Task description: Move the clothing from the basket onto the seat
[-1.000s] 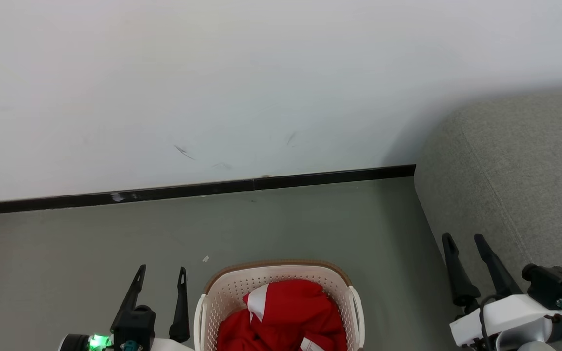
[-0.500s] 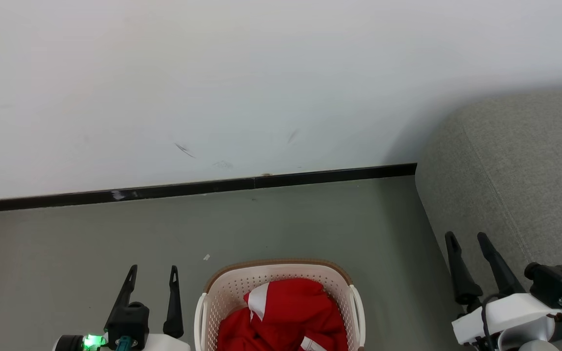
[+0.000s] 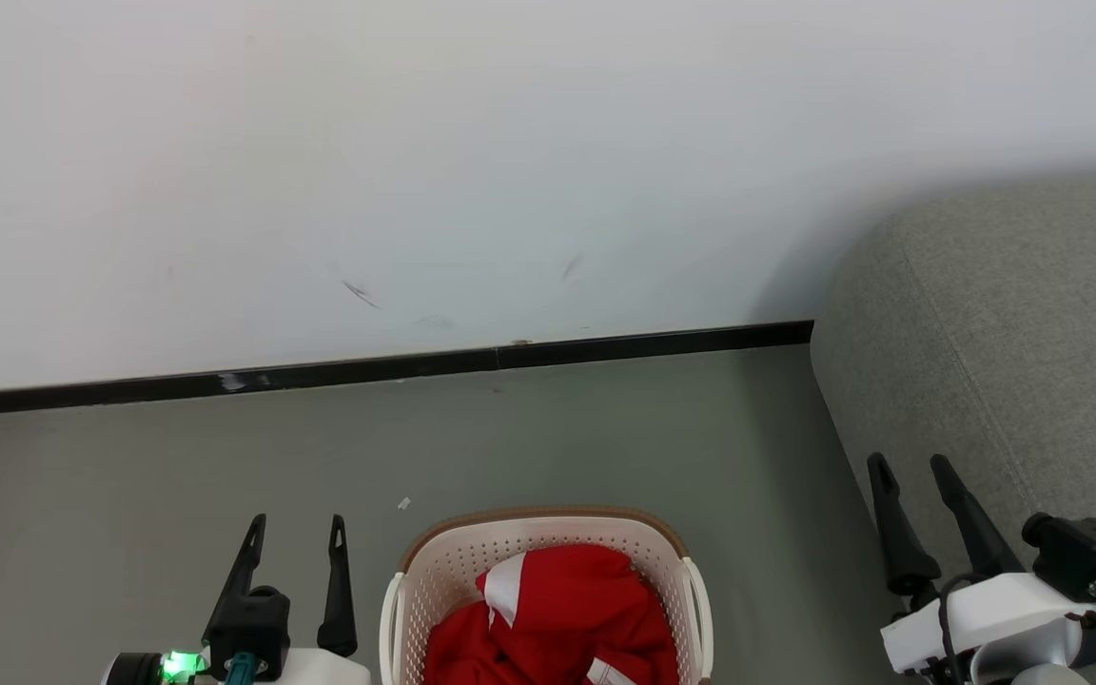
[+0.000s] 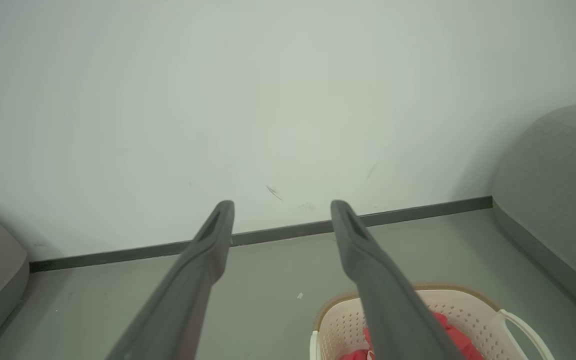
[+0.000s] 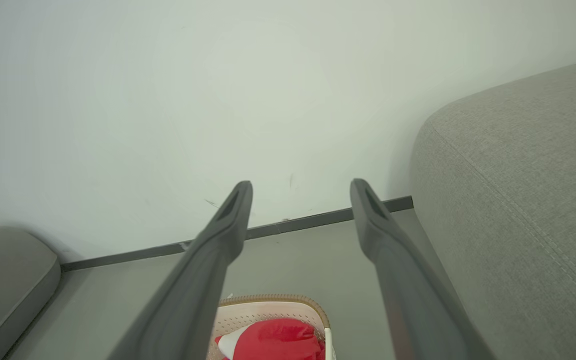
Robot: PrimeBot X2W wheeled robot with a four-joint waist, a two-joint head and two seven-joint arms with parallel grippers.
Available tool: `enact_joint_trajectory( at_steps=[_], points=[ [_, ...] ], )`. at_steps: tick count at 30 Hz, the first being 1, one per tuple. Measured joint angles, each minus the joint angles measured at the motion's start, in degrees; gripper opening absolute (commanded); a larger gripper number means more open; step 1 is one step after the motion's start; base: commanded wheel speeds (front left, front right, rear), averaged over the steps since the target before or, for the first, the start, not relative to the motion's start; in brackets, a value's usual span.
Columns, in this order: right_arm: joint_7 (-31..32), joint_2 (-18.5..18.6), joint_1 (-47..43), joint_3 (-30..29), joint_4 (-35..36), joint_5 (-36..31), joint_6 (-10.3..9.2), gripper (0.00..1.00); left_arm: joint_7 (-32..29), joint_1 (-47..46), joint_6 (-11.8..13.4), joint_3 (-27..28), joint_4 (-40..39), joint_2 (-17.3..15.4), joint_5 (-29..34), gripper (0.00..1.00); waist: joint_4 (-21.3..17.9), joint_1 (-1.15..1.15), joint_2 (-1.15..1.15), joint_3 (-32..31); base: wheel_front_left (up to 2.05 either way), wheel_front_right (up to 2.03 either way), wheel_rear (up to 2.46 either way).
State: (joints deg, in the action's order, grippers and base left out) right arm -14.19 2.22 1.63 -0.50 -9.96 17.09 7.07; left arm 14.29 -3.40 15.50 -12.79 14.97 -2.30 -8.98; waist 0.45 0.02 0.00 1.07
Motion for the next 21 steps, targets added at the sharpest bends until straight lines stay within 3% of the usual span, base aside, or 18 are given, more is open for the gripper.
enact_joint_trajectory(
  at_steps=[21],
  points=[
    [0.00, 0.00, -0.03, 0.63, -0.07, 0.00, 0.00, 1.00, 0.00, 0.00, 0.51, -0.36, 0.37, 0.02, -0.16, 1.00, 0.20, -0.01, 0.00, -0.05, 0.00, 0.00, 0.00]
  ],
)
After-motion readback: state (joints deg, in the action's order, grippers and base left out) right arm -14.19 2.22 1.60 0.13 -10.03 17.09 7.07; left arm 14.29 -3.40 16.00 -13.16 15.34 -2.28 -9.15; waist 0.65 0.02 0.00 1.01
